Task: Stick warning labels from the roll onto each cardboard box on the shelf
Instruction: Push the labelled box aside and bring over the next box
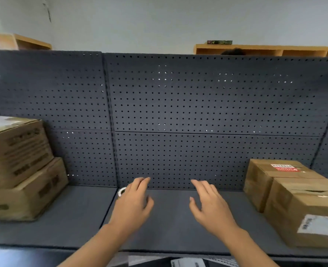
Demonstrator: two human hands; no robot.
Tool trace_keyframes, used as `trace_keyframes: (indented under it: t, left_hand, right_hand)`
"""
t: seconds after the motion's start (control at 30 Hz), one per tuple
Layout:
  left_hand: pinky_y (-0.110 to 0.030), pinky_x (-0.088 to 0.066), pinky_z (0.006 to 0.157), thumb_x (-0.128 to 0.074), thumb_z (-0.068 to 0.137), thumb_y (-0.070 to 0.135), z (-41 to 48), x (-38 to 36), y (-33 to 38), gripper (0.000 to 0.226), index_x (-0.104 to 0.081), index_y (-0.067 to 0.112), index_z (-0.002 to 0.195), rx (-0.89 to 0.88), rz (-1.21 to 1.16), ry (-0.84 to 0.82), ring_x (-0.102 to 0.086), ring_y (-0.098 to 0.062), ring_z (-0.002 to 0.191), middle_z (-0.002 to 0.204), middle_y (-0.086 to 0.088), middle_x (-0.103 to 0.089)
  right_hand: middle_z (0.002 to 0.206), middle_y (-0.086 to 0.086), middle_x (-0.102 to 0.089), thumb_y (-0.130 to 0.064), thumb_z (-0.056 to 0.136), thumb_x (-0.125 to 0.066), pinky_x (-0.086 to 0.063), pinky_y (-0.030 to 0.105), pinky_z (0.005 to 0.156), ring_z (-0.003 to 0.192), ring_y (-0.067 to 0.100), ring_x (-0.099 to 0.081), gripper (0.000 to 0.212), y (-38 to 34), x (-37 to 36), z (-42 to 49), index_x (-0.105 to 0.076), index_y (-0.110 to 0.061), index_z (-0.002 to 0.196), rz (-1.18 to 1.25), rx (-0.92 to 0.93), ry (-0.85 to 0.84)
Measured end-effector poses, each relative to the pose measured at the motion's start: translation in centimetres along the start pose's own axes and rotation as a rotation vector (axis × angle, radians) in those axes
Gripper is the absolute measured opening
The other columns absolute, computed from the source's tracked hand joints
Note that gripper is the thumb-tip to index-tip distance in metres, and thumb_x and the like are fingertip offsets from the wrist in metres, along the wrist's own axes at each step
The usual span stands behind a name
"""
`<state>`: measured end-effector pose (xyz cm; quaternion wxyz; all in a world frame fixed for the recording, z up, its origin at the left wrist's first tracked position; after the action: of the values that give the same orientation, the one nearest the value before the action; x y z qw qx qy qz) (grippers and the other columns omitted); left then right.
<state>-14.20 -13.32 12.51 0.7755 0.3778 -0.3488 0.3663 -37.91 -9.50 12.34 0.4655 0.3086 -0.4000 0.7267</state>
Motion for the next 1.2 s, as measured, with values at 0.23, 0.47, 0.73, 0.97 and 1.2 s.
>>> trace_keyframes:
  t: [0.23, 0.47, 0.73, 0.97, 1.2]
  left_hand:
    - [-0.03, -0.054, 0.088, -0.053, 0.099, 0.04, -2.5, 4.5, -9.1, 0.057, -0.044, 0.022, 0.153, 0.112, 0.09, 0.045, -0.051, -0.016, 0.129, 0.148, 0.01, -0.047]
    - [-0.035, -0.058, 0.081, -0.051, 0.092, 0.039, -5.0, 10.5, -16.4, 0.054, -0.059, 0.016, 0.14, 0.158, 0.246, 0.155, -0.063, -0.021, 0.108, 0.13, 0.003, -0.061]
    - [-0.035, -0.055, 0.09, -0.058, 0.09, 0.035, -7.5, 17.8, -22.6, 0.049, -0.059, 0.022, 0.138, 0.263, 0.294, 0.292, -0.06, -0.019, 0.111, 0.126, 0.009, -0.06]
    - [-0.042, -0.056, 0.088, -0.055, 0.09, 0.035, -9.2, 23.4, -28.7, 0.053, -0.055, 0.025, 0.142, 0.383, 0.305, 0.337, -0.056, -0.019, 0.12, 0.134, 0.009, -0.056]
    - [-0.043, -0.055, 0.091, -0.056, 0.097, 0.035, -7.8, 28.2, -35.9, 0.049, -0.051, 0.022, 0.144, 0.464, 0.32, 0.355, -0.051, -0.021, 0.125, 0.137, 0.007, -0.052]
  right_hand:
    - [0.135, -0.018, -0.047, -0.043, 0.104, -0.044, -0.048, 0.019, 0.086, 0.121, 0.004, -0.042, 0.052, -7.2, -5.2, 3.6, -0.039, -0.025, 0.153, 0.063, 0.081, -0.072]
    - [0.128, -0.017, -0.05, -0.042, 0.102, -0.047, -0.049, 0.025, 0.088, 0.116, 0.006, -0.046, 0.05, -15.3, -9.6, 6.9, -0.044, -0.026, 0.15, 0.129, 0.182, -0.099]
    - [0.128, -0.019, -0.049, -0.039, 0.103, -0.047, -0.038, 0.019, 0.082, 0.115, 0.004, -0.044, 0.049, -24.6, -12.7, 10.1, -0.043, -0.026, 0.149, 0.169, 0.271, -0.095]
    - [0.133, -0.016, -0.047, -0.04, 0.102, -0.048, -0.051, 0.028, 0.085, 0.122, 0.009, -0.049, 0.049, -32.5, -15.1, 13.4, -0.042, -0.027, 0.148, 0.219, 0.328, -0.093]
    - [0.137, -0.012, -0.048, -0.036, 0.102, -0.049, -0.051, 0.029, 0.089, 0.123, 0.012, -0.05, 0.048, -40.6, -15.8, 17.6, -0.045, -0.022, 0.148, 0.289, 0.368, -0.043]
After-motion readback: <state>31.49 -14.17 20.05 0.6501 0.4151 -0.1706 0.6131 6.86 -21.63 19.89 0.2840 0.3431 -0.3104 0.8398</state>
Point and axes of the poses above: each hand's wrist, its own z-axis towards the middle knuckle, its own x-axis out of the back of the hand, y = z × x, the point moved 7 cm from there along z, towards the middle knuckle
